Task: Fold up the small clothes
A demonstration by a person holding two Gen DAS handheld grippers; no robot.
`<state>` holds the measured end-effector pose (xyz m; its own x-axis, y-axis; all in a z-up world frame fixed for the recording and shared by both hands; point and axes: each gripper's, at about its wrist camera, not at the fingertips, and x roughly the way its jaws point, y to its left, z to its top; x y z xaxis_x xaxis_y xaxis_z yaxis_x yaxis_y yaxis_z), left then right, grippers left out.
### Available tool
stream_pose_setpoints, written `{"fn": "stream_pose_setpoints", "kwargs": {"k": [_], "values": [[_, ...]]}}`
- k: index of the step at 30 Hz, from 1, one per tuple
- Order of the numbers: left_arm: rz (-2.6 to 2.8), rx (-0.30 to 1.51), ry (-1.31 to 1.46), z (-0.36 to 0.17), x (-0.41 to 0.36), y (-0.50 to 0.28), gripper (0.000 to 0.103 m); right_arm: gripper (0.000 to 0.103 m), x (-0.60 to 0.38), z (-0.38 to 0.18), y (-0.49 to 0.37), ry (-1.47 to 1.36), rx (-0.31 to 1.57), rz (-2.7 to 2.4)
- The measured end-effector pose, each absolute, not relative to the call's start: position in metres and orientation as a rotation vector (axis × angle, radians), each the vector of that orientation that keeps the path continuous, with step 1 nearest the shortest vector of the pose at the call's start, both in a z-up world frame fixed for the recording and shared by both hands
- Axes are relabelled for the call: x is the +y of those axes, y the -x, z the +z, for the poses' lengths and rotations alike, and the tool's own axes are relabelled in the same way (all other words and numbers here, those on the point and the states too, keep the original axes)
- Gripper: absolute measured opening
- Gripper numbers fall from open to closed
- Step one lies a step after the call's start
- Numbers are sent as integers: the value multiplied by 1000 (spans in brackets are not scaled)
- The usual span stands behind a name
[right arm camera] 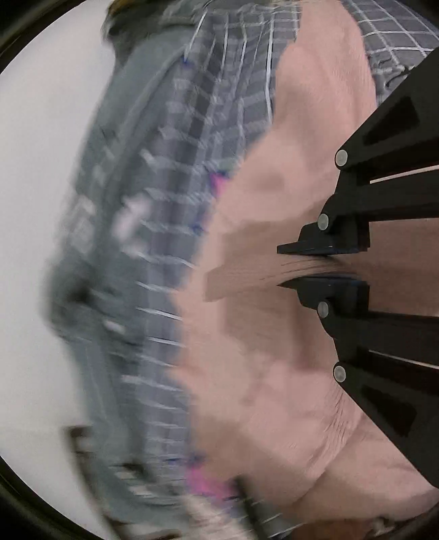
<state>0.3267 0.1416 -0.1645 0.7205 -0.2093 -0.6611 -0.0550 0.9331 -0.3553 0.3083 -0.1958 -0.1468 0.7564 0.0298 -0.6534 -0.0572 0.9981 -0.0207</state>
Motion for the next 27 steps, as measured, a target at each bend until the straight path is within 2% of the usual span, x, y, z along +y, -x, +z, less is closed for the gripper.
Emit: {"fn": "stream_pose_setpoints", "kwargs": {"k": [1, 3, 4, 6, 8, 10, 12, 18, 20, 21, 23, 27], "values": [[-85, 770, 380, -166, 143, -327, 47, 10, -204, -145, -304, 21, 703, 29], [-88, 767, 412, -168, 148, -328, 31, 11, -221, -152, -300, 3, 761, -6], [-98, 766, 421, -168, 149, -328, 16, 14, -228, -159, -299, 0, 808, -11], [-83, 754, 421, -167, 149, -327, 15, 20, -240, -175, -295, -16, 910, -3], [-62, 743, 397, -164, 145, -324, 15, 21, -248, -178, -288, -34, 929, 2], [-45, 741, 372, -162, 141, -323, 16, 39, -254, -172, -274, -26, 893, -28], [-36, 743, 355, -161, 139, -322, 18, 49, -255, -168, -263, 15, 857, -68], [-33, 764, 307, -162, 132, -324, 23, 50, -293, -154, -227, 80, 810, -137], [-11, 775, 287, -164, 129, -325, 26, 55, -317, -149, -216, 67, 784, -186], [-3, 774, 287, -165, 130, -325, 24, 59, -333, -146, -210, 52, 771, -213], [18, 747, 300, -164, 134, -323, 14, 62, -360, -142, -201, 19, 754, -256], [76, 697, 328, -159, 145, -315, 11, 63, -414, -145, -189, -75, 752, -313]]}}
